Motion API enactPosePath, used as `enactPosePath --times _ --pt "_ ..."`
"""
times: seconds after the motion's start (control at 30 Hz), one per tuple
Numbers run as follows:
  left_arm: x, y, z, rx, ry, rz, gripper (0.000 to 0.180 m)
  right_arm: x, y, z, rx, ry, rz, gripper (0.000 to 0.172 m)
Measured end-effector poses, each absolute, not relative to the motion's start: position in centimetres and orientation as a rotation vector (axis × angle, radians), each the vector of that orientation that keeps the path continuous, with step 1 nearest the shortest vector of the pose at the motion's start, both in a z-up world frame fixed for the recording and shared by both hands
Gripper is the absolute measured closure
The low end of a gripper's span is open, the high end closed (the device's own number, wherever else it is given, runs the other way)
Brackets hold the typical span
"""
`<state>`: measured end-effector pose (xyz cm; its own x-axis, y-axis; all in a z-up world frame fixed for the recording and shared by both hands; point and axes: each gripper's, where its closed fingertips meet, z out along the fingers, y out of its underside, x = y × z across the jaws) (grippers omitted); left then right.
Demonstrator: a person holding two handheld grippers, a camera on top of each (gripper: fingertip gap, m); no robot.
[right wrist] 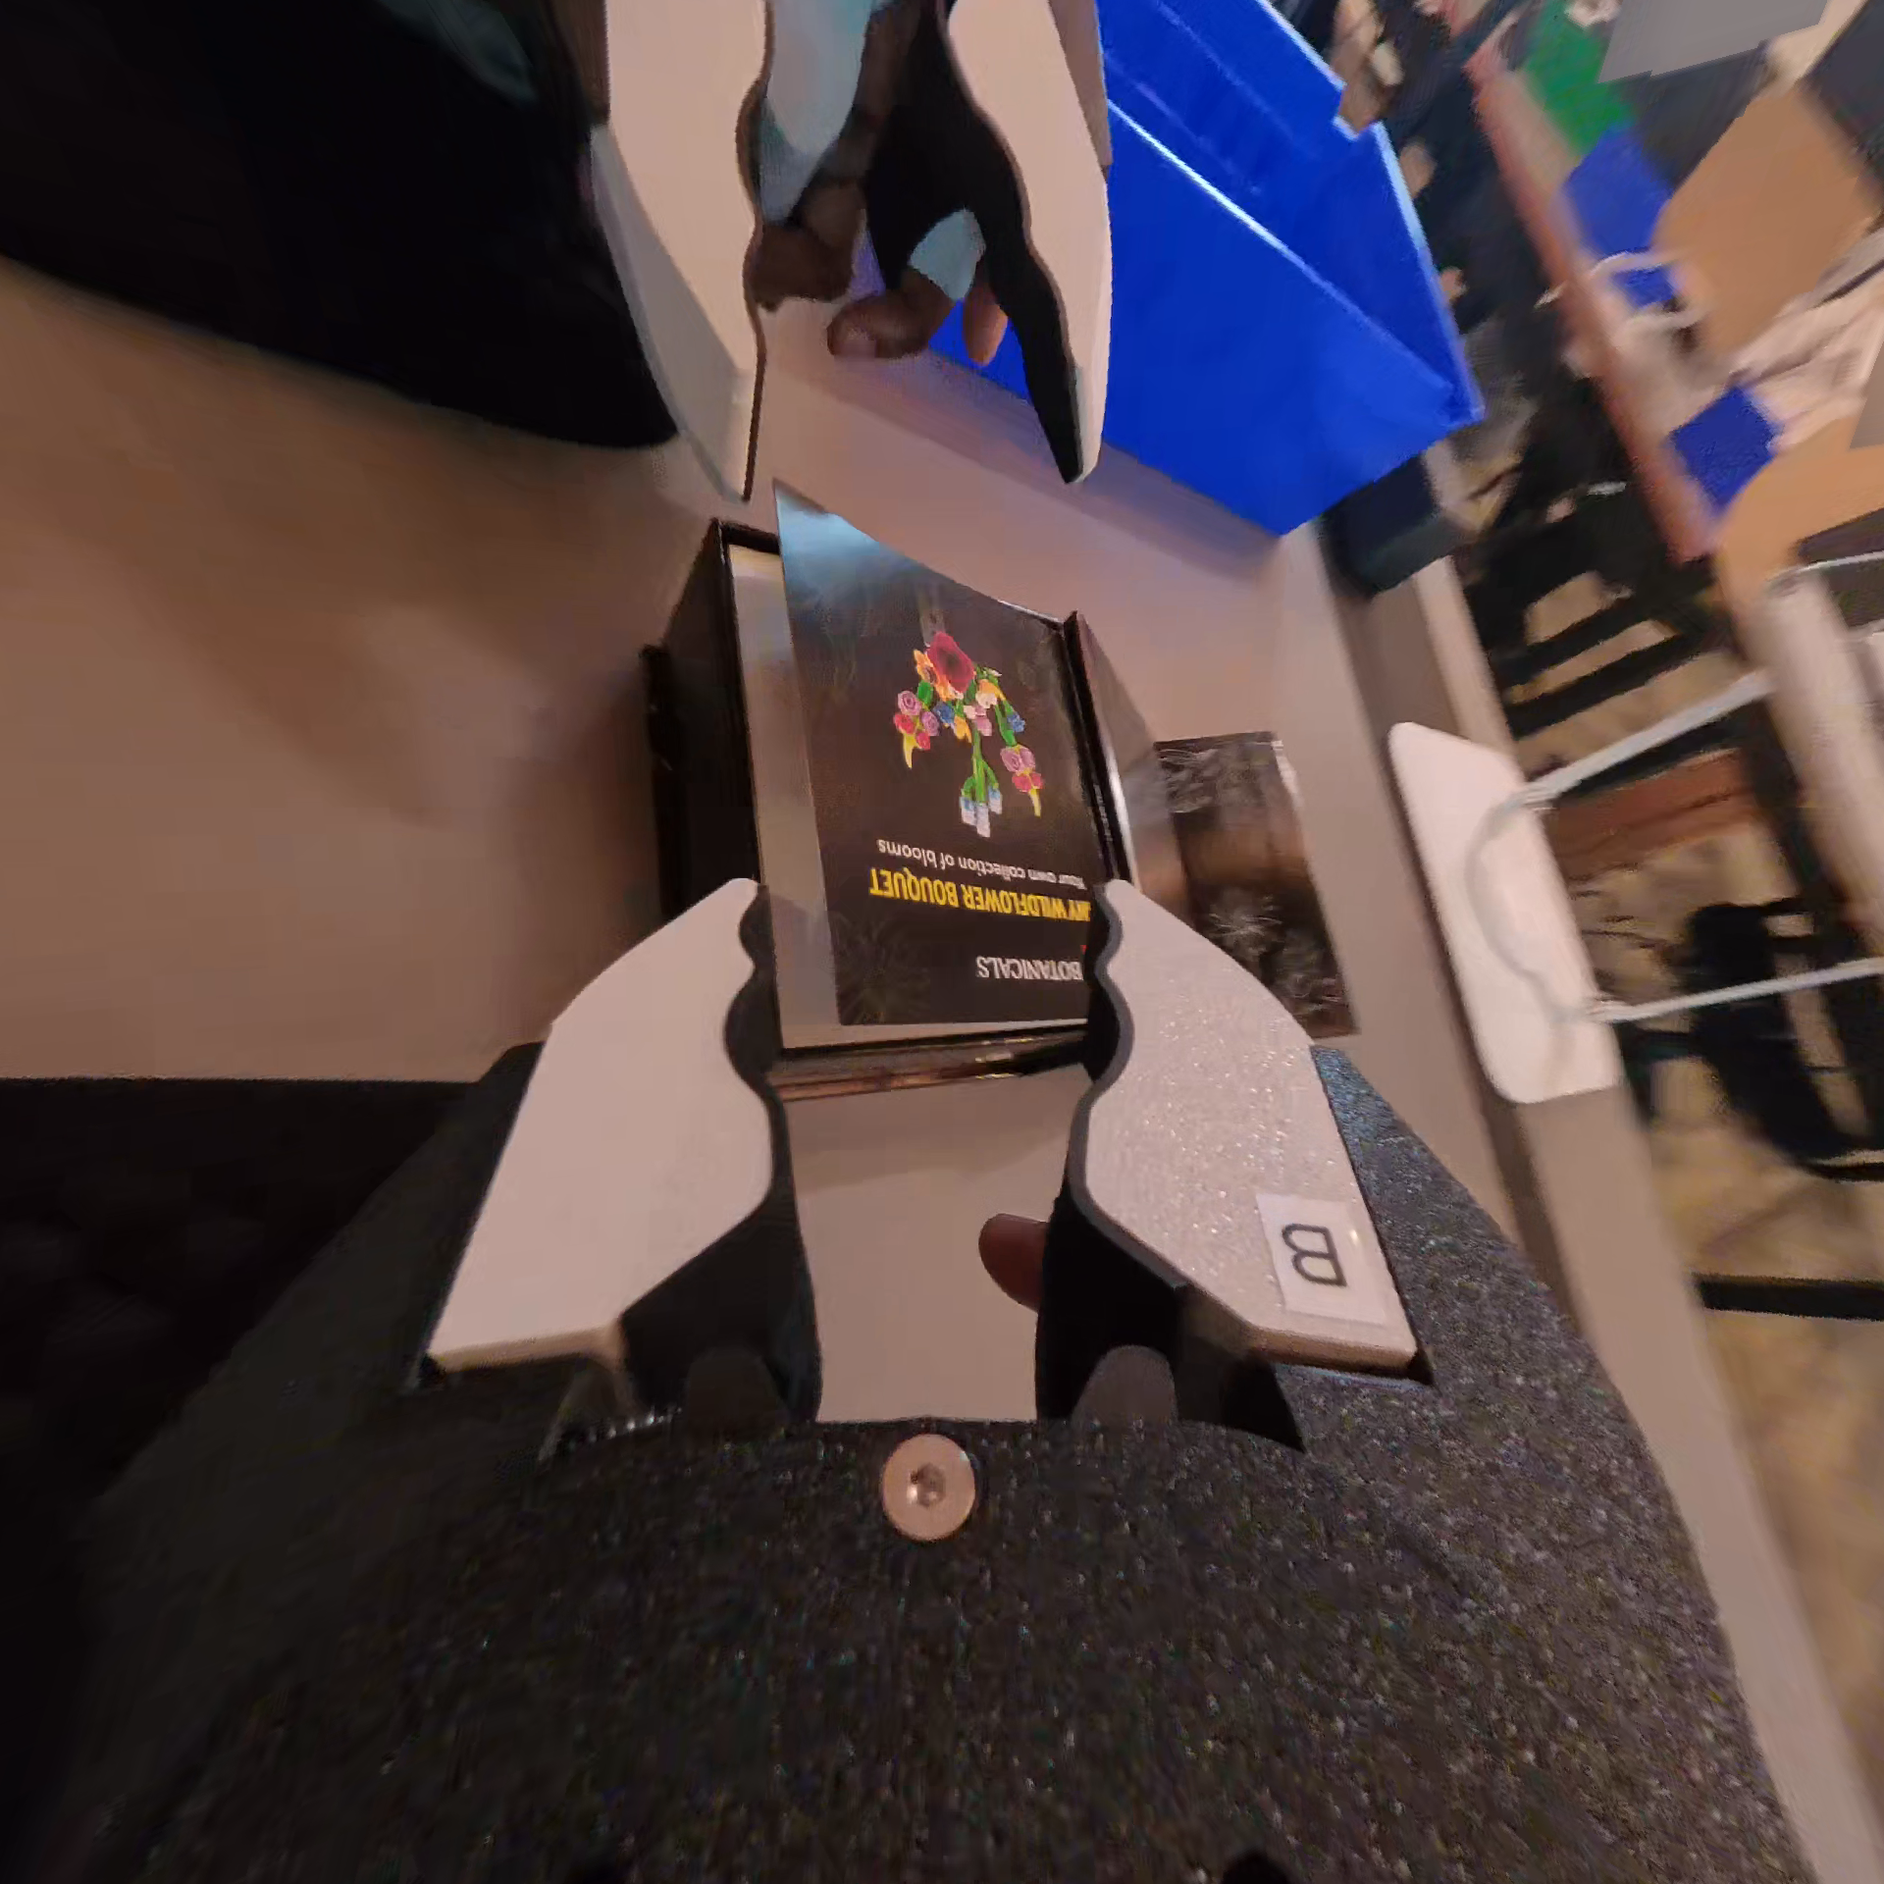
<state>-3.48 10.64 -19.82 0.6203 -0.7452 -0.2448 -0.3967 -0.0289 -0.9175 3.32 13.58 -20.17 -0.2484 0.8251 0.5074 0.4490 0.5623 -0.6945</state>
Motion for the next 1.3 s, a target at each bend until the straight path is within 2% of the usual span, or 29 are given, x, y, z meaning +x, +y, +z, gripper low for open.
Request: enactPosePath --times 0.23,0.27,0.3,0.5,0.87,1.03,1.3 --pt "-3.6 9.9 -19.5 -1.582 0.952 -0.319 0.108 3.2 13.5 -20.7 -0.796 -1.813 0.148 0.143" --pt "-3.5 9.8 -19.4 -1.569 0.944 -0.341 0.108 3.1 13.5 -20.6 -0.777 -1.801 0.14 0.153" --pt "-3.7 9.6 -19.2 -1.557 0.929 -0.349 0.108 3.0 13.5 -20.3 -0.755 -1.778 0.126 0.171" --pt "-7.4 11.6 -18.0 -1.568 0.609 -0.408 0.107 2.7 13.8 -17.4 -0.637 -1.641 0.05 0.172" --pt "-8.4 12.9 -15.0 -1.676 0.066 -1.419 0.105 3.3 11.4 -13.7 -0.462 -1.512 0.052 0.172" --pt "-6.5 13.8 -17.1 -1.864 -0.031 -1.532 0.109 3.7 10.2 -14.2 -0.411 -1.513 0.025 0.172" --pt "-3.5 12.5 -16.9 -1.947 0.058 -1.662 0.12 4.0 9.6 -14.7 -0.385 -1.517 0.013 0.172"
